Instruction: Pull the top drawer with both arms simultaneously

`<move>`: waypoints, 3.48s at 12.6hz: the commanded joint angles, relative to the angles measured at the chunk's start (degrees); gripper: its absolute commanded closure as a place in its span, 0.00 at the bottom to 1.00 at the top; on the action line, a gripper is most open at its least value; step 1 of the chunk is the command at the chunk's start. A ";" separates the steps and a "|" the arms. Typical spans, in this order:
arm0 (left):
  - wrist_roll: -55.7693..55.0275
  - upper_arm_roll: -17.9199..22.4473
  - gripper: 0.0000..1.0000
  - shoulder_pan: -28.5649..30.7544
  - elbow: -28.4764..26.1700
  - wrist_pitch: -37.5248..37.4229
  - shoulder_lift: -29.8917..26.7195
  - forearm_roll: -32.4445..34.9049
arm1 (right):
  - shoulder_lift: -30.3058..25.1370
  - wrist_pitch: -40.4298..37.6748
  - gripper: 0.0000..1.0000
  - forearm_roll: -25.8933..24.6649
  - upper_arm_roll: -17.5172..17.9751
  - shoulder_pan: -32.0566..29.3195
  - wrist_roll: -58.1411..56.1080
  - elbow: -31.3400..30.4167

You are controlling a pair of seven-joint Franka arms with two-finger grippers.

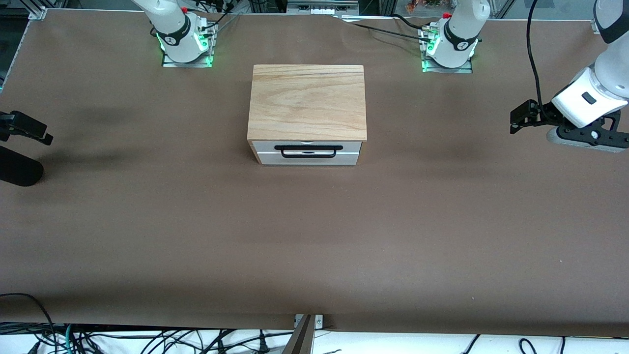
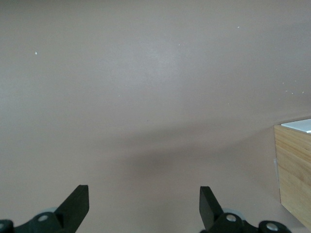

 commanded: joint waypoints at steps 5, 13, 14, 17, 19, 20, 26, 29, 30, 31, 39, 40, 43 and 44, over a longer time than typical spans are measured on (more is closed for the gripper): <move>-0.37 -0.25 0.00 0.27 1.14 -0.82 0.49 -0.72 | 4.43 -0.66 0.00 0.04 1.58 1.45 0.09 -0.45; 0.42 -1.57 0.00 -0.87 2.18 0.23 10.13 -13.34 | 14.44 -0.75 0.00 35.15 1.76 2.08 -5.16 -1.94; 0.51 -1.57 0.00 -1.39 5.06 0.32 13.55 -17.38 | 15.93 -1.10 0.00 39.46 1.76 1.90 -8.49 -2.03; 0.68 -1.48 0.00 -2.45 8.69 0.50 20.51 -30.21 | 19.19 -0.93 0.00 56.31 1.67 1.20 -22.89 -8.60; 0.77 -1.57 0.00 -4.29 8.87 2.59 23.33 -37.69 | 21.74 -1.54 0.00 64.17 1.67 1.11 -33.43 -12.47; 0.77 -1.57 0.00 -5.34 8.87 4.61 24.21 -40.69 | 22.97 -2.33 0.00 66.64 1.76 1.19 -37.92 -14.14; 15.67 -1.48 0.00 -7.55 8.87 8.85 32.38 -67.64 | 27.81 -6.30 0.00 79.21 1.85 6.02 -48.60 -18.64; 28.06 -1.57 0.00 -9.38 8.52 8.67 36.86 -81.09 | 29.48 -5.24 0.00 85.80 1.85 9.71 -51.40 -18.64; 31.67 -1.57 0.00 -10.35 7.82 8.32 37.83 -84.10 | 30.61 -5.32 0.00 88.35 1.85 11.20 -52.03 -18.55; 33.45 -1.57 0.02 -10.71 7.03 8.23 38.45 -84.92 | 31.76 -5.32 0.00 90.63 1.85 12.69 -52.55 -18.47; 49.90 -5.70 0.09 -12.11 -5.09 8.32 39.60 -96.88 | 36.16 -3.74 0.00 97.25 1.85 19.91 -55.37 -18.55; 50.25 -5.87 0.16 -12.47 -5.62 8.41 39.60 -97.66 | 36.16 -3.74 0.00 97.25 1.85 20.35 -55.29 -18.64; 53.32 -6.14 0.33 -13.26 -8.17 8.41 39.60 -99.51 | 36.25 -3.30 0.01 99.00 1.85 21.50 -55.28 -18.64; 53.59 -6.14 0.33 -13.44 -8.27 8.41 40.03 -99.60 | 36.34 -3.30 0.09 99.09 1.85 21.50 -55.28 -18.73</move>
